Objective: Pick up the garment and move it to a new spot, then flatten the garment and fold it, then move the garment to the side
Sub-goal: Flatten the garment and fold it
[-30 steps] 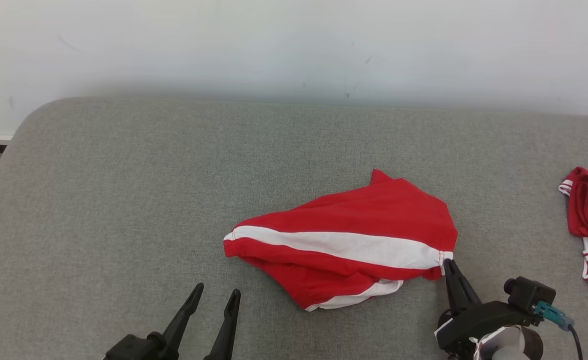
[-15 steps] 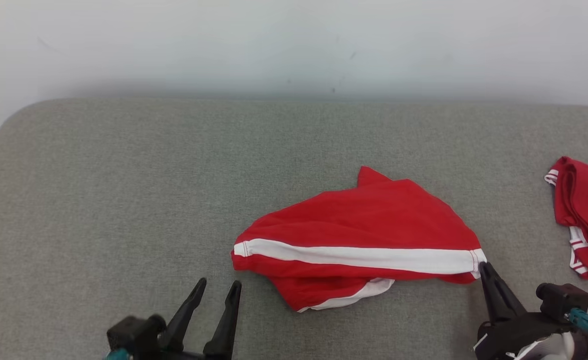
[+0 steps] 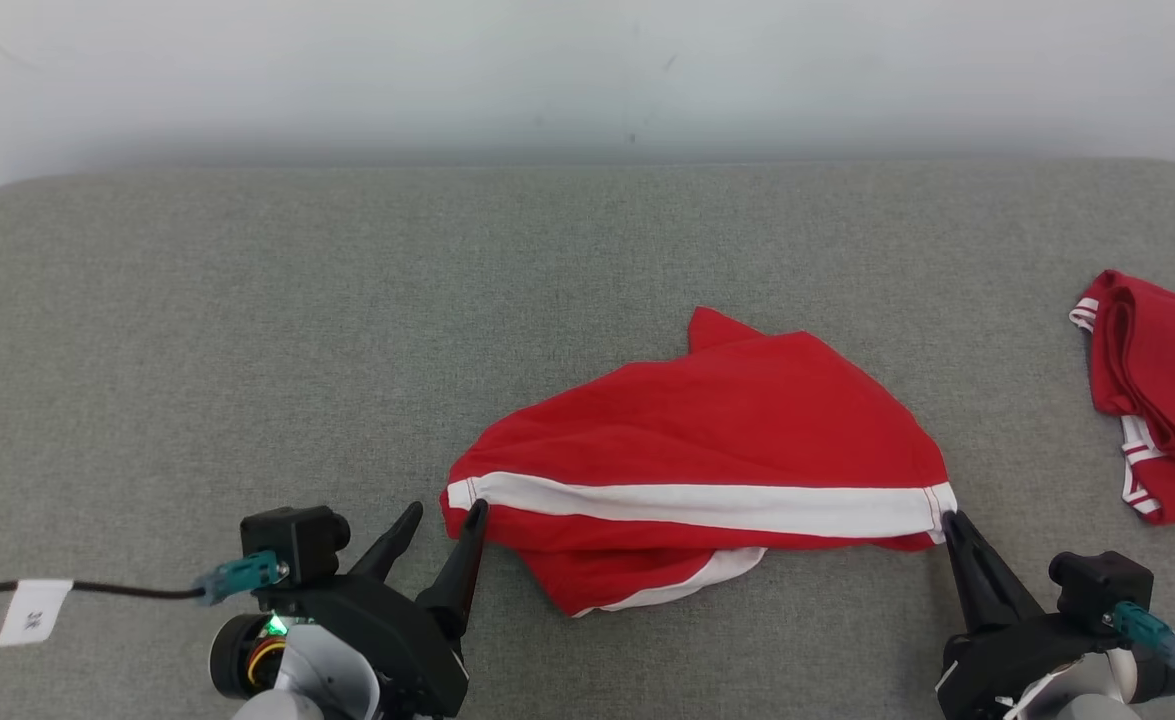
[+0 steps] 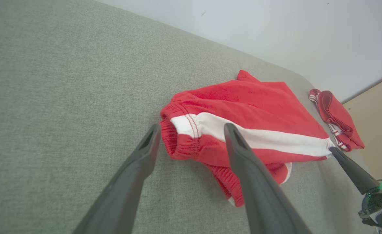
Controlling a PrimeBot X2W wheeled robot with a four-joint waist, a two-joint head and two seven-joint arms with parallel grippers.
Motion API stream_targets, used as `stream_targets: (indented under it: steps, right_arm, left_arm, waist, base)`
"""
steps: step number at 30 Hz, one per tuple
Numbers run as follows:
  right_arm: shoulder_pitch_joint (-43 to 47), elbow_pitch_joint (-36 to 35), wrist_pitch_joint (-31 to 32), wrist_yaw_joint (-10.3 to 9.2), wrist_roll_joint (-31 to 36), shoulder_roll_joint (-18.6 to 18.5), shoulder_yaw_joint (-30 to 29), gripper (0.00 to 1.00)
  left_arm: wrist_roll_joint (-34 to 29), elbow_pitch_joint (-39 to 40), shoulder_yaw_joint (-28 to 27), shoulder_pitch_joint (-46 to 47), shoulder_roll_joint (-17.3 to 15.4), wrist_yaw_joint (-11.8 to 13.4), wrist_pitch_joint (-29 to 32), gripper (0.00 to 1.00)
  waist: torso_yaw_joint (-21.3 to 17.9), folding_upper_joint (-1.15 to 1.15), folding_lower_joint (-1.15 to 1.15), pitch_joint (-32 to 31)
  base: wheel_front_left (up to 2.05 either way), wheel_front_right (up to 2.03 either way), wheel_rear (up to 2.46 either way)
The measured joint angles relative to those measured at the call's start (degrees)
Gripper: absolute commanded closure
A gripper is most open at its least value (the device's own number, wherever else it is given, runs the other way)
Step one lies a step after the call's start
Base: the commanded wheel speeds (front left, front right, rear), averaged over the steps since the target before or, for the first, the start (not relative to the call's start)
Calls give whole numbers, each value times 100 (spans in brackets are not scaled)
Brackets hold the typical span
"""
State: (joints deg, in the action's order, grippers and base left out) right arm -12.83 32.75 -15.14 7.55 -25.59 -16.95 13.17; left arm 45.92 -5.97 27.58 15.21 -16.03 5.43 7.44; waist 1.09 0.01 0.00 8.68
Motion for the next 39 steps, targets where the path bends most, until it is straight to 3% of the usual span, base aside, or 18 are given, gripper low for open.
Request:
stream_targets:
  steps: [4,8,10,12,13,16,23,30,34,39]
  right_arm:
    - [-76,24,0,0,33,26,20,100]
    - [-129,27,0,0,49,29,31,100]
    - [-131,30,0,0,55,20,33,100]
    - [-131,29,0,0,75,8,34,100]
    - [-131,29,0,0,86,7,36,100]
    - [-131,29,0,0,88,-1,35,100]
    - [-130,-79,1,0,92,-48,-1,100]
    - [-130,-627,-1,0,-13,-160,-65,100]
    - [-175,-1081,1,0,-197,-279,-115,100]
    - [-442,-1525,0,0,-514,-630,-7,100]
  left_arm:
    - [-1,-258,90,201,41,70,257,12]
    - [-1,-378,103,329,99,87,272,18]
    - [4,-497,101,397,138,87,272,16]
    - [9,-619,89,447,165,89,272,23]
    - [19,-670,80,477,176,94,265,51]
    - [40,-771,80,533,210,57,237,100]
    - [214,-892,89,544,250,-154,211,100]
    - [513,-638,-110,471,309,-539,-103,100]
    - [814,-298,-315,466,256,-794,-179,100]
    - [1167,155,-626,536,59,-856,-29,100]
  waist:
    - [-33,0,0,74]
    - [-51,0,0,123]
    - [-56,0,0,145]
    - [-62,0,0,158]
    - [-68,0,0,163]
    - [-85,0,0,166]
    - [-108,0,0,79]
    - [-115,0,0,-194]
    - [-136,0,0,-429]
    - [-173,-1,-1,-752]
  base:
    - [0,0,0]
    - [0,0,0]
    - [0,0,0]
    - [0,0,0]
    - [0,0,0]
    - [0,0,0]
    - [0,0,0]
    - [0,0,0]
    - [0,0,0]
    - [0,0,0]
